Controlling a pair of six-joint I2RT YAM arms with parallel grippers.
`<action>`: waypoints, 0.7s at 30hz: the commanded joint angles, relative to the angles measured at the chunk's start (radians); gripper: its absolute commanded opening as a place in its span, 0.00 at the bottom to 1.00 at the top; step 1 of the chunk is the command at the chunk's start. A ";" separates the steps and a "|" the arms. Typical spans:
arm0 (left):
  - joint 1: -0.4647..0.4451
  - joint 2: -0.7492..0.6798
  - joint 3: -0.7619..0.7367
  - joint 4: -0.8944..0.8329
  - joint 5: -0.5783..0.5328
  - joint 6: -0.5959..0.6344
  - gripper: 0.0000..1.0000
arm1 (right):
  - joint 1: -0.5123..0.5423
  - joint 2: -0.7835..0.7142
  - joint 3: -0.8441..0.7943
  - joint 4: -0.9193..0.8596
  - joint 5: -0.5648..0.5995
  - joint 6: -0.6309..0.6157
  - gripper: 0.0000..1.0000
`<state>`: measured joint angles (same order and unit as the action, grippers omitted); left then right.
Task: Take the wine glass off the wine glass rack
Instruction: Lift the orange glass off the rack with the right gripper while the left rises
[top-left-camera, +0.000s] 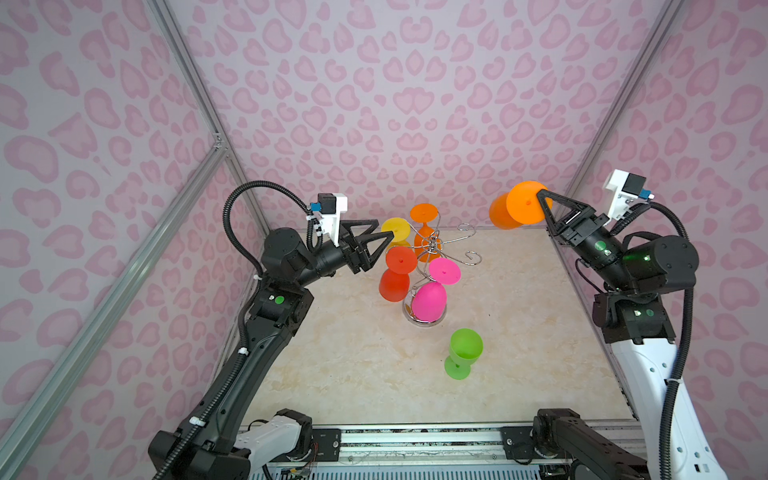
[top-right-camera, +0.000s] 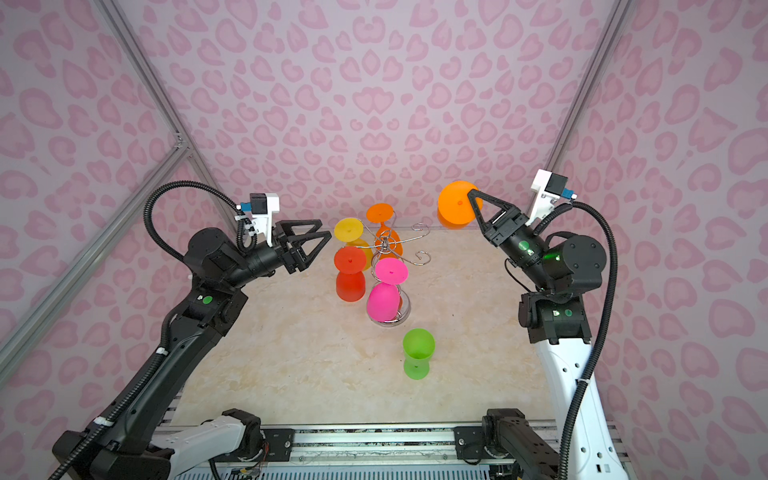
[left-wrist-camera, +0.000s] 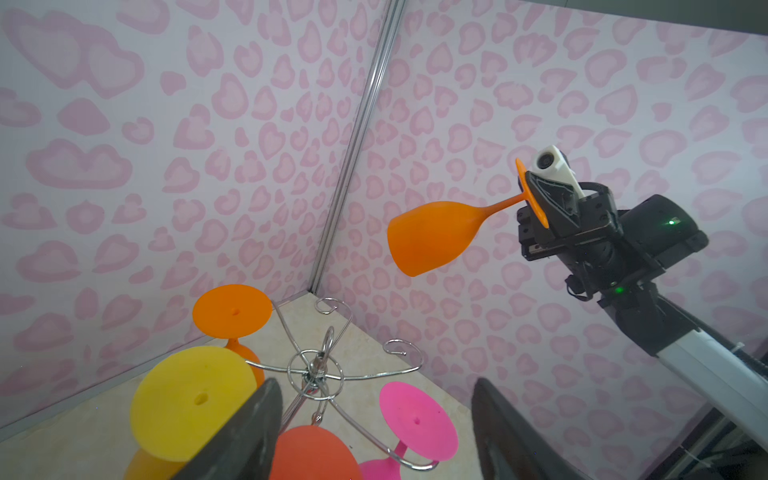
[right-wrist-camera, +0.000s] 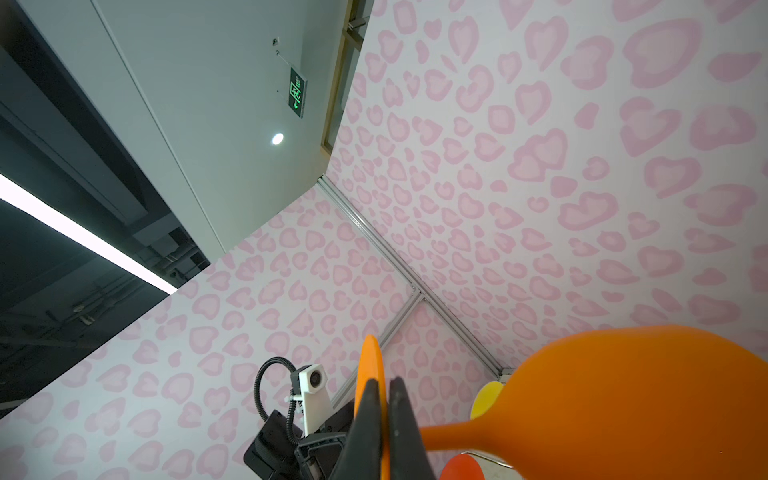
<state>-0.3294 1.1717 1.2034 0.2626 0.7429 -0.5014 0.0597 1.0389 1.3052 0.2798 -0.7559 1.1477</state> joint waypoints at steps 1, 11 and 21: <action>0.001 0.044 -0.014 0.301 0.117 -0.174 0.73 | 0.082 0.046 0.012 0.165 0.034 0.022 0.00; 0.001 0.187 -0.030 0.671 0.194 -0.436 0.73 | 0.286 0.242 0.032 0.499 0.027 0.182 0.00; 0.001 0.300 -0.020 0.863 0.189 -0.580 0.74 | 0.352 0.290 0.051 0.536 0.044 0.185 0.00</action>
<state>-0.3290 1.4548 1.1763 1.0142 0.9203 -1.0340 0.4061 1.3277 1.3487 0.7467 -0.7155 1.3254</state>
